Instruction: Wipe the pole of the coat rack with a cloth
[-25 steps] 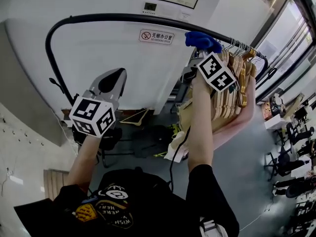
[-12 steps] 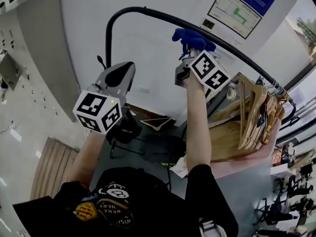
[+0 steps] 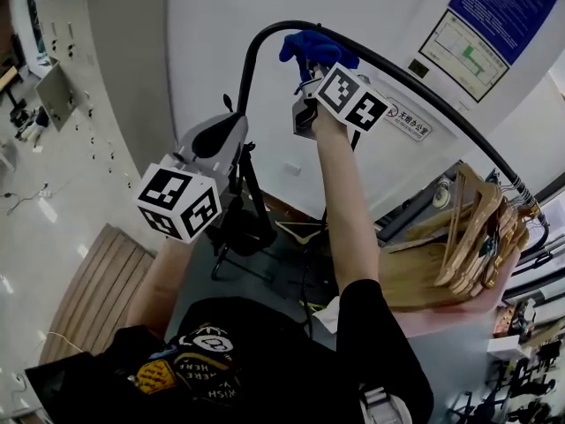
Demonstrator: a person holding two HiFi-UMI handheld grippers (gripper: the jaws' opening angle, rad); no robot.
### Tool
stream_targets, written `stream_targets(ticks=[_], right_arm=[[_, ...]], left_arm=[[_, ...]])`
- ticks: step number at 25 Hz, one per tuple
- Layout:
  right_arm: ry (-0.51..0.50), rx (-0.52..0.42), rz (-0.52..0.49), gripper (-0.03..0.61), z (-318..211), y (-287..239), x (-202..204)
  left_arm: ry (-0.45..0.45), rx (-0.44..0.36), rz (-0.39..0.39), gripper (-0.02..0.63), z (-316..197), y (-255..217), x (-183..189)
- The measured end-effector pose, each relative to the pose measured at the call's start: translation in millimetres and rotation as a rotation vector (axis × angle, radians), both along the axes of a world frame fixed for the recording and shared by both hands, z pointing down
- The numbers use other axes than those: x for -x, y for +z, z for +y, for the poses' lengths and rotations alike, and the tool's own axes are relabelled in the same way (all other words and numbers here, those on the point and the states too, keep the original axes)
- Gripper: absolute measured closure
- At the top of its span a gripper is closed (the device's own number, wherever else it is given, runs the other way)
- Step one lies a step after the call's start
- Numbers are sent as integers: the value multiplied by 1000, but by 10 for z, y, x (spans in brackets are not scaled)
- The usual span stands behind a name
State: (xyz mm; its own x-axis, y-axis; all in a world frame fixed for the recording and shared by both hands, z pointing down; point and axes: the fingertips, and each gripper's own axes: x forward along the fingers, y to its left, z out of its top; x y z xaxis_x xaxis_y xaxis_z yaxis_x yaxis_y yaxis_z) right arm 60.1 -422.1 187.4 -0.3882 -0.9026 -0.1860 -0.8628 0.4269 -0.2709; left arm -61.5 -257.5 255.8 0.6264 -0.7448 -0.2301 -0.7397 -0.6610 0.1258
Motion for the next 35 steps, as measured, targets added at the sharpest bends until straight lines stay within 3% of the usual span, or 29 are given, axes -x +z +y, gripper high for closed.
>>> stream_targets(ticks=[3, 7, 10, 14, 17, 23, 26, 29, 35], right_arm=[[18, -9, 23, 518, 53, -2, -145], [103, -44, 7, 518, 281, -6, -689], [219, -59, -9, 518, 577, -25, -1361], [446, -54, 5, 518, 1080, -21, -2536], [568, -33, 12, 518, 1377, -2, -3219], [788, -49, -72, 520, 2057, -2, -4257], [828, -78, -102, 520, 2154, 2, -4381], [793, -90, -120, 520, 2041, 0, -4232], [580, -86, -63, 522, 1491, -5, -3284]], left_arm=[[15, 3, -5, 611, 5, 3, -42], [91, 23, 27, 611, -24, 23, -317], [193, 29, 17, 611, 7, 22, -757], [368, 24, 8, 611, 159, 14, -1501], [443, 22, 5, 611, 282, 47, -1893], [548, 28, -3, 611, 445, 112, -2375], [554, 36, 1, 611, 410, 159, -2424], [524, 40, 4, 611, 324, 179, -2348], [413, 38, 19, 611, 130, 165, -1933]])
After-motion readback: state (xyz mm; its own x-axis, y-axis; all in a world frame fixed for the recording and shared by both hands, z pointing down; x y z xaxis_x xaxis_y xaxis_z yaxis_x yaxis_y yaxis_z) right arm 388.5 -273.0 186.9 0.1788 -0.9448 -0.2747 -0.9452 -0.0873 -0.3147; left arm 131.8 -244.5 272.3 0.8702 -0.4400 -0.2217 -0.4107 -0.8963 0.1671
